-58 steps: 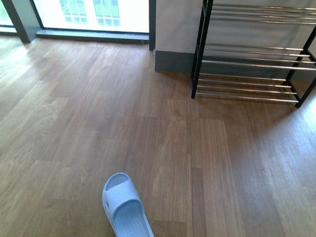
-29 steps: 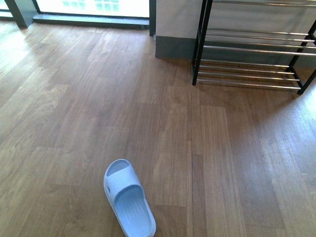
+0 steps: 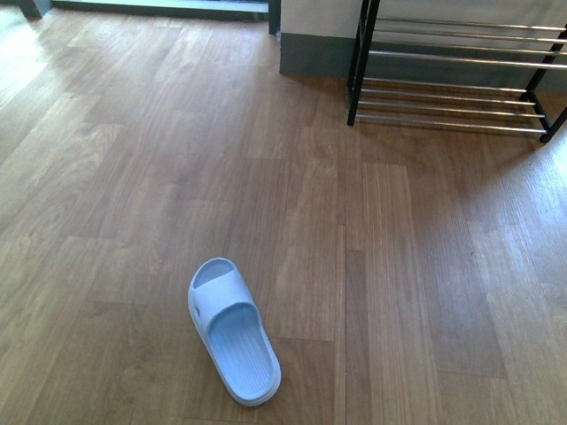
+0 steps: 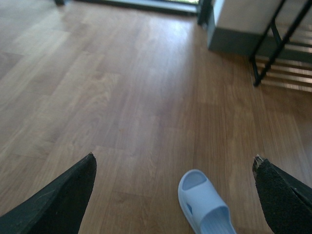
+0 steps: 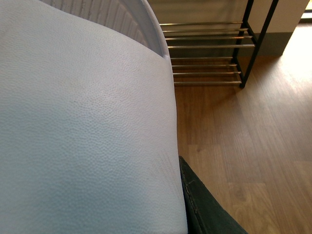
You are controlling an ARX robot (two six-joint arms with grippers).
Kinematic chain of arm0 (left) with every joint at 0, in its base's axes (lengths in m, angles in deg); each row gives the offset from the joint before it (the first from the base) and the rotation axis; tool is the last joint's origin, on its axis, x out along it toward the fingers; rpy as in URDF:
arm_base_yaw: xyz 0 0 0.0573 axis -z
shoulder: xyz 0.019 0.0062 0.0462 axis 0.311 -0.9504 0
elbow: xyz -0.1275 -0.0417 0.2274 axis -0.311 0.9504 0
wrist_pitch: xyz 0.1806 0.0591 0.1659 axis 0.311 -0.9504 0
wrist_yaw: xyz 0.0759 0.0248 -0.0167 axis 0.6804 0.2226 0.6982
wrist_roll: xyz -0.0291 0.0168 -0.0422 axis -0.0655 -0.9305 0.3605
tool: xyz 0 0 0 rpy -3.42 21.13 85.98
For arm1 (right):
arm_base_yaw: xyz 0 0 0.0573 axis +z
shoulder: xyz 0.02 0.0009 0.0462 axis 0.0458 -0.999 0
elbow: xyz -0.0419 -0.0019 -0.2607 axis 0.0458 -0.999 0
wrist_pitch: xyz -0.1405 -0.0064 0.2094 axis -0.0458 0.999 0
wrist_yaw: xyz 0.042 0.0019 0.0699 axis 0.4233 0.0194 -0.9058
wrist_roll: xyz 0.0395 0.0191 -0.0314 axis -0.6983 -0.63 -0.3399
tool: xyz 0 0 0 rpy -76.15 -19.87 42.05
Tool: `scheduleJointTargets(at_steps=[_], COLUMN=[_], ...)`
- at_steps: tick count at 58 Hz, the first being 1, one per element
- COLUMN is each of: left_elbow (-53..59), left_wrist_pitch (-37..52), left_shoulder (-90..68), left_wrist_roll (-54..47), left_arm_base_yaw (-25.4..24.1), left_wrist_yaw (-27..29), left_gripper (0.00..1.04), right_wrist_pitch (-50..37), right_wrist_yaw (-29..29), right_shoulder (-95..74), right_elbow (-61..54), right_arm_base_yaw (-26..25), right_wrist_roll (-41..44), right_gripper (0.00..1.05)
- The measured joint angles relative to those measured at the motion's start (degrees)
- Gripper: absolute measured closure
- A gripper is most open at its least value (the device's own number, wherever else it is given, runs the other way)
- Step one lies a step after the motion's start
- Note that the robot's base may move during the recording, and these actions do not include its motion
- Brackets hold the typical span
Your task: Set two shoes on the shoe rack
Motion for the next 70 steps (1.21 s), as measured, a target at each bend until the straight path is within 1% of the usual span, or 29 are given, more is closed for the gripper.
scheduleJointTargets(at_steps=[3,5,10,16,25,40,51,59,70], left_elbow=[-2.0,-4.9,-11.3,-19.4,-30.2,-41.2,-48.9,-52.9,-59.6], left_wrist_pitch=[3.1,5.6,5.9,4.7,1.8,-3.8,-9.3,-12.1,-15.2], left_shoulder=[-7.6,-17.2,-35.6,-51.6,-68.3,-79.4,-86.1,-89.7,-95.1], left_wrist_roll=[-1.6,-4.2,-9.1,-13.2,-16.9,-20.6,-24.6,-25.0,-24.4], left_arm_base_yaw=[0.7,1.5,2.9,3.6,4.7,8.5,11.4,12.7,14.3], left_wrist_yaw=[-1.0,-2.2,-4.6,-3.7,-2.4,-1.4,1.3,1.6,4.2], left_gripper=[0.09,0.09,0.09,0.09,0.09,0.09,0.09,0.09,0.09], right_wrist_pitch=[0.0,0.0,0.0,0.0,0.0,0.0,0.0,0.0,0.0], right_wrist_yaw=[0.0,0.0,0.0,0.0,0.0,0.0,0.0,0.0,0.0], right_shoulder=[0.0,0.0,0.0,0.0,0.0,0.0,0.0,0.0,0.0], right_elbow=[0.0,0.0,0.0,0.0,0.0,0.0,0.0,0.0,0.0], right_arm_base_yaw=[0.0,0.0,0.0,0.0,0.0,0.0,0.0,0.0,0.0], right_wrist_roll=[0.0,0.0,0.0,0.0,0.0,0.0,0.0,0.0,0.0], right_gripper=[1.03,1.03,1.03,1.03,1.03,1.03,1.03,1.03,1.03])
